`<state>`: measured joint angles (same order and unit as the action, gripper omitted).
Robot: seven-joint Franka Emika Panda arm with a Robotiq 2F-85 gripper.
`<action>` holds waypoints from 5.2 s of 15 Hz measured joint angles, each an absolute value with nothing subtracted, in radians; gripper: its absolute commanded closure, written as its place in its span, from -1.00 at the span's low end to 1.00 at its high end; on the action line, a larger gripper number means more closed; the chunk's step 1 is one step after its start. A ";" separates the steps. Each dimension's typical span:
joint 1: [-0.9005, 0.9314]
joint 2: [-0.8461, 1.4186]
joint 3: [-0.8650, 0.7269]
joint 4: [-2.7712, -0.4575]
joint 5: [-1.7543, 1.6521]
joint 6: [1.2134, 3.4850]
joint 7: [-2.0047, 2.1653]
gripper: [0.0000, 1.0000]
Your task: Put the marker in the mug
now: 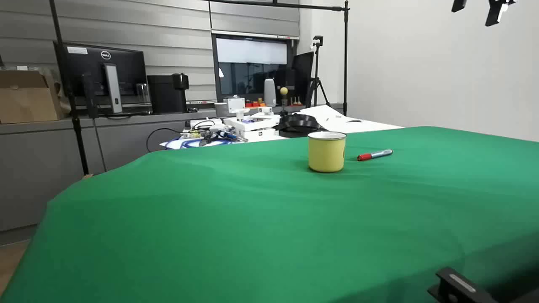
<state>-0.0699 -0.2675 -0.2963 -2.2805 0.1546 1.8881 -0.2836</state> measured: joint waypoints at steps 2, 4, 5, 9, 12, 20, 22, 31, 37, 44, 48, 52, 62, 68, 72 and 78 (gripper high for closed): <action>-0.070 -0.267 -0.296 -2.280 0.155 1.890 -0.284 -1.00; -0.070 -0.267 -0.296 -2.280 0.155 1.891 -0.284 -1.00; -0.070 -0.267 -0.296 -2.280 0.155 1.891 -0.284 -1.00; -0.070 -0.267 -0.296 -2.280 0.155 1.891 -0.284 -1.00; -0.070 -0.267 -0.296 -2.280 0.155 1.891 -0.284 -1.00; -0.070 -0.267 -0.296 -2.280 0.155 1.891 -0.284 -1.00; -0.070 -0.267 -0.296 -2.280 0.155 1.891 -0.284 -1.00; -0.074 -0.158 -0.258 -2.219 0.122 1.888 -0.561 -1.00; -0.076 0.074 -0.197 -2.047 0.015 1.908 -0.788 -1.00; -0.077 0.302 -0.085 -1.837 -0.136 1.933 -0.992 -1.00; -0.077 0.373 -0.039 -1.766 -0.190 1.918 -1.159 -1.00; -0.076 0.387 -0.004 -1.759 -0.241 1.914 -1.336 -1.00; -0.071 0.389 0.022 -1.760 -0.258 1.898 -1.493 -1.00; -0.067 0.389 0.029 -1.812 -0.252 2.055 -1.493 -1.00; -0.065 0.388 0.051 -1.912 -0.230 2.234 -1.496 -1.00; -0.075 0.387 0.072 -2.042 -0.161 2.411 -1.555 -1.00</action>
